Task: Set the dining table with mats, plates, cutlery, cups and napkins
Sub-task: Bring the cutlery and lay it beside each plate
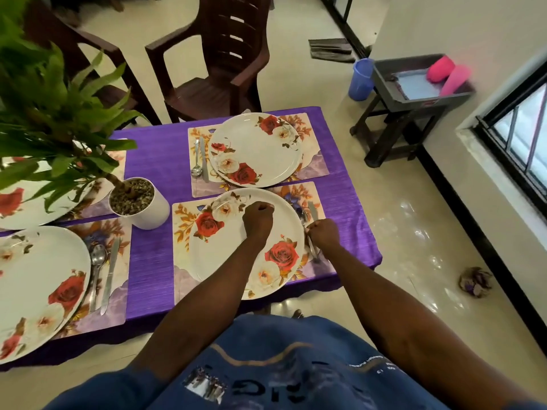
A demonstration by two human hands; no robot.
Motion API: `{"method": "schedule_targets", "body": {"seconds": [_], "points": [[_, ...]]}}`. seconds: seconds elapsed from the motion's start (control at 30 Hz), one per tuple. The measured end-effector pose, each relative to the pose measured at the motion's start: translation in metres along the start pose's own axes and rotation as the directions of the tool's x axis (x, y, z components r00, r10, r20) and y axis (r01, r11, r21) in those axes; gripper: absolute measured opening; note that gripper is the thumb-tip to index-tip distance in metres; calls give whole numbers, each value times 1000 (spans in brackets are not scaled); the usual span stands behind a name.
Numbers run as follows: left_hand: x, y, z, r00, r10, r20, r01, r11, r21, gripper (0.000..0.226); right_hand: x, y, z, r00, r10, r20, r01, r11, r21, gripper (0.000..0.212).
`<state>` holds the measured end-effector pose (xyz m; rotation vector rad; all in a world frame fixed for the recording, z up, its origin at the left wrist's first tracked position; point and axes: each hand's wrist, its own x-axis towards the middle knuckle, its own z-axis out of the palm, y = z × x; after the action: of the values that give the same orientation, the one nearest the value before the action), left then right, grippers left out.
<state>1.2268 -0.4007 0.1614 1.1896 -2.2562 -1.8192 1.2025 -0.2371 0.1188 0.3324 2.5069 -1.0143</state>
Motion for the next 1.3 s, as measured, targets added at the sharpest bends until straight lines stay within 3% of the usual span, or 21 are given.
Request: {"method": "schedule_targets", "body": {"seconds": [0.13,0.27,0.43,0.63,0.9,1.03,1.17,1.3], "points": [[2,-2,0,1000,-2,-7,2,1000,4,17,2,-1,3,999,10,-32,-11,1000,-29,33],[2,-3,1,1000,-2,-14,2,1000,5,17,2,-2,4,999,22,-46,-23,1000,-16,22],[3,-4,5,1000,-13,-1,13,1000,-1,15,0,-2,8,997,15,-76,-17,999,-32,30],[8,-4,10,1000,1,28,-2,1000,18,19,-4,0,6,997,14,-72,-15,1000,-17,13],[17,-1,18,997,28,75,-32,998,50,25,-4,0,8,994,66,-90,-65,998,12,12],[19,-1,21,995,54,84,-59,996,66,25,-5,-1,4,988,50,-148,-39,996,79,20],[16,2,32,996,64,66,-68,996,56,24,0,1,-13,971,114,-212,-77,981,178,11],[11,8,52,996,84,42,-85,996,24,21,-2,11,-29,983,87,-160,-89,996,-5,16]]}}
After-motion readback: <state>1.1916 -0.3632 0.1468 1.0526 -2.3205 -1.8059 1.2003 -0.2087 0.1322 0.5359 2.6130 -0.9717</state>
